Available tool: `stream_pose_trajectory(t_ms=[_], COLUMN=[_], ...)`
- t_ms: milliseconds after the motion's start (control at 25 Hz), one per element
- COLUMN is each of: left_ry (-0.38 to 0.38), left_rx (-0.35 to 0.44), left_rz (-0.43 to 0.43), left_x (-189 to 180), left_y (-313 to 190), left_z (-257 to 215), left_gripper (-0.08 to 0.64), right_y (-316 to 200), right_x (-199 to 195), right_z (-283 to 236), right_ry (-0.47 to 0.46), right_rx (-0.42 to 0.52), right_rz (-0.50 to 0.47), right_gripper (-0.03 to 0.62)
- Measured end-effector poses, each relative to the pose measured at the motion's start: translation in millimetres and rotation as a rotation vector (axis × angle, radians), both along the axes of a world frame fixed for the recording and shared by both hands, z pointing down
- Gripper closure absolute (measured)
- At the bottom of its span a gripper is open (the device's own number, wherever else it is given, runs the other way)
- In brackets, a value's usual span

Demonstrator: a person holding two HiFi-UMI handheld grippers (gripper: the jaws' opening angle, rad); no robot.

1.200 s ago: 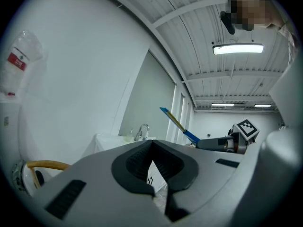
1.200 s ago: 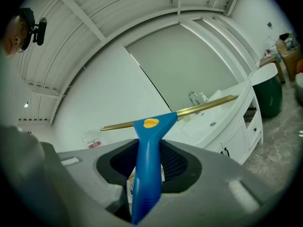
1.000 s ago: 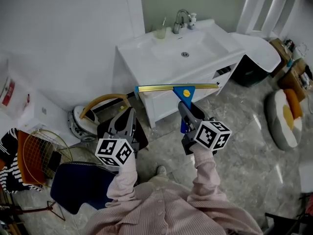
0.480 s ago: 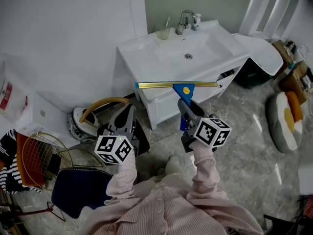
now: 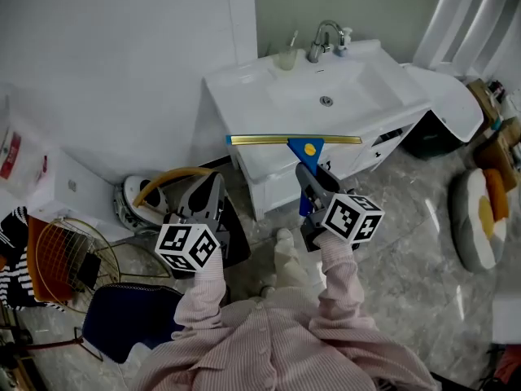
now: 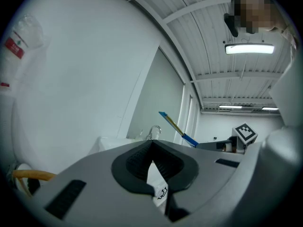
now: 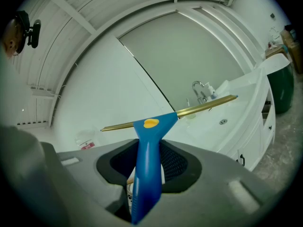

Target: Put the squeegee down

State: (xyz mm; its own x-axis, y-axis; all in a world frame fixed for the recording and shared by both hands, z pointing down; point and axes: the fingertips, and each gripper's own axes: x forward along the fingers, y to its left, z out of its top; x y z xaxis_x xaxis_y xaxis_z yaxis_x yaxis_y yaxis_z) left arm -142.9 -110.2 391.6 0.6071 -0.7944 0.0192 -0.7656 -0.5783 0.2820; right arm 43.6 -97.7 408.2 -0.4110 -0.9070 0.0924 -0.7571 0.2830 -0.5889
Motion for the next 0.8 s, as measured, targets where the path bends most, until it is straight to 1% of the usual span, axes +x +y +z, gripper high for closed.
stream_pose_trajectory(t_ms=[200,440,800], left_ry=[0.009,0.012,0.014], left_rx=[-0.004,-0.016,-0.045], left_rz=[-0.038,-0.075,-0.139], left_x=[3.9,19.8,33.1], left_y=[-35.5,-80.5,-142.0], left_z=[1.8,0.0,5.3], left_gripper=[0.561,0.561,0.561], right_y=[-42.5,-97.3,-171.9], right_x=[5.5,19.0,19.9], right_z=[3.0,2.1,6.4], right_ry=[0.004,0.005,0.026], right_rx=[-0.009,-0.023,-0.045], right_rz=[-0.037,-0.081,-0.179], right_gripper=[0.459,0.459,0.459])
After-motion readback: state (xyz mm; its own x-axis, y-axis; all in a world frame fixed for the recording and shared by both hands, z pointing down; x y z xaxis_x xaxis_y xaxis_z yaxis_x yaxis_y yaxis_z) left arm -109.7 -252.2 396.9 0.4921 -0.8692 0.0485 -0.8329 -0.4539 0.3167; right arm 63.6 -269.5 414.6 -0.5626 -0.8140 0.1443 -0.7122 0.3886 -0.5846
